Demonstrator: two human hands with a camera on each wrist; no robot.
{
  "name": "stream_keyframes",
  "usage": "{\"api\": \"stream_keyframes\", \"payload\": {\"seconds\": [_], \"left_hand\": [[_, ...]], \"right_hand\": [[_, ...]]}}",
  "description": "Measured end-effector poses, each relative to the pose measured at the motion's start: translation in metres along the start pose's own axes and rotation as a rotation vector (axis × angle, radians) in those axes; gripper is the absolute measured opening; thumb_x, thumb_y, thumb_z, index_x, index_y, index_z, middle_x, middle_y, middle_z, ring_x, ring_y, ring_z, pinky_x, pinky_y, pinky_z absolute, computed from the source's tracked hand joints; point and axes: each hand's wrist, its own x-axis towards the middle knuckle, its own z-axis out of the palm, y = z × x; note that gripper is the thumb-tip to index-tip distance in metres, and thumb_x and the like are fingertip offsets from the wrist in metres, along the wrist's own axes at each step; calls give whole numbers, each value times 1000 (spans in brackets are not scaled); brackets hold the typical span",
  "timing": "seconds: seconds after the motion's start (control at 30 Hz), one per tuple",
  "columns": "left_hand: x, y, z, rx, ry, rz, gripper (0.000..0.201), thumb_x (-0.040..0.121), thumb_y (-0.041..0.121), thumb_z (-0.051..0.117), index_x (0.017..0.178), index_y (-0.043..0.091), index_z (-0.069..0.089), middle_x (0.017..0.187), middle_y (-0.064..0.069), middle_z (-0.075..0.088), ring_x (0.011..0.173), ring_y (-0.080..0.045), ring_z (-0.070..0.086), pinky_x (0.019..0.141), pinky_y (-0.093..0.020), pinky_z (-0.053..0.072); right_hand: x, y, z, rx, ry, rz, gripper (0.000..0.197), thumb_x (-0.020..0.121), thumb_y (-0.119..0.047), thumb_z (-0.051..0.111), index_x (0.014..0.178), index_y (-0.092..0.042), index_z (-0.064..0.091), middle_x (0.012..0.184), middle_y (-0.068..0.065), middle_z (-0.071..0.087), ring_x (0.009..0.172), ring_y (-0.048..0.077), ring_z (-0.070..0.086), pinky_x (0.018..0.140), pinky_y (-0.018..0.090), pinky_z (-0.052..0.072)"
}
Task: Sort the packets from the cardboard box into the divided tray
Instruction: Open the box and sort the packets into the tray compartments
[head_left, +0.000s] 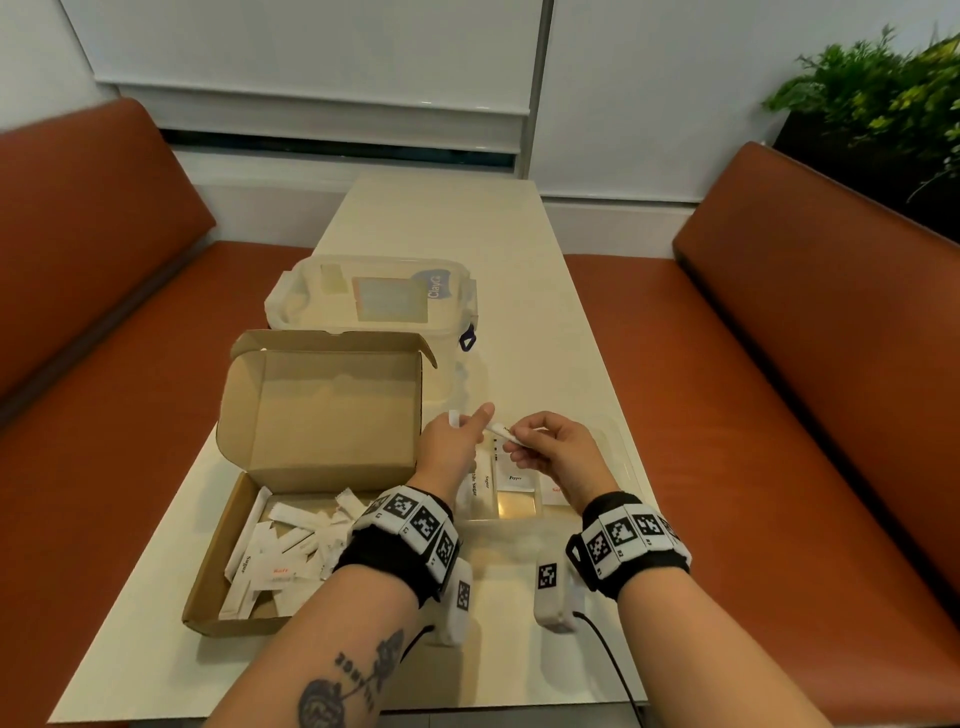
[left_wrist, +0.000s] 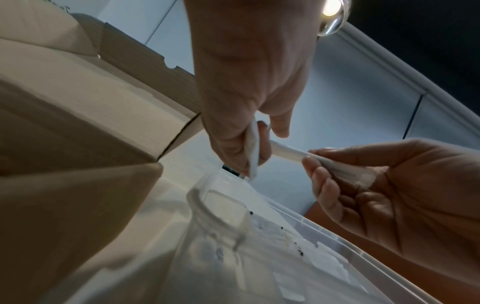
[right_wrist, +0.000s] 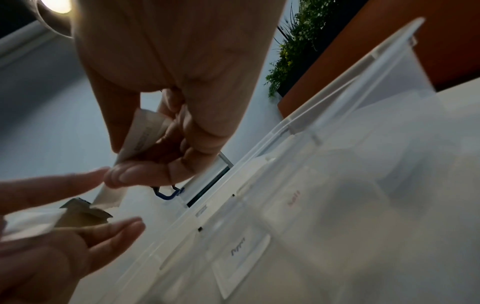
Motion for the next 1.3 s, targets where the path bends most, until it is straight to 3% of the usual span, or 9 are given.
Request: {"api": "stream_keyframes", "payload": {"seconds": [0.23,0.43,0.57,0.67,0.73,0.8,1.0,1.1,1.3], "left_hand": [[-3,3,-3,20,-15,79,16,87,18,65,72,15,61,67,-1,60,49,-12,43,50,-23,36],[-4,0,-6,21,-45,70,10,88,18,65,84,9,65,62,0,54,49,-12,43,51,-24,37],[0,-7,-9,42,42,19,23,94,26,53,74,16,59,76,-5,59,61,-20,48,68,-34,46],[3,-13,-11,93,75,7,17,96,19,48,96,11,63,99,-14,64,88,-31,58,88,-43,51],[3,-17,-11,145,65,-10,25,96,14,48,116,7,60,116,-13,62,106,-30,58,95,-44,49],[4,-19,-10,187,44,-14,30,94,8,48,123,6,57,123,-12,60,113,-27,57,98,-42,47],[4,-21,-12,204,10,-14,38,88,-1,54,125,4,55,122,-12,60,113,-25,57,100,-40,46],[5,-22,-13,199,4,-15,39,88,-2,52,126,6,56,123,-11,60,113,-25,57,100,-40,46],[5,-23,-14,182,3,-21,38,87,-2,50,123,7,57,120,-10,62,112,-25,57,99,-42,46]], "right_hand": [[-2,3,3,-58,37,55,10,90,-15,60,97,-9,65,79,13,70,64,19,63,63,25,54],[-1,0,6,-339,40,13,6,82,-11,70,80,-16,73,70,-6,69,58,-4,61,56,8,45],[2,2,13,-472,147,76,7,77,-6,73,75,-12,69,67,0,65,59,9,59,55,17,49],[3,7,27,-584,220,81,17,75,1,70,68,-11,60,66,5,62,56,14,59,53,21,53],[4,11,40,-713,200,49,14,76,2,64,70,-10,60,72,9,64,65,21,62,64,30,56],[6,14,51,-869,183,17,13,78,2,55,77,-9,62,81,11,67,74,22,61,67,28,50],[10,21,69,-1271,60,7,24,87,4,40,98,-1,61,106,17,61,96,30,60,70,29,40],[9,24,70,-1500,38,-11,28,89,3,41,109,-2,60,118,17,54,112,31,50,81,33,45],[11,17,59,-1639,77,-58,29,90,-14,50,115,-18,63,123,8,48,118,29,37,87,35,43]]}}
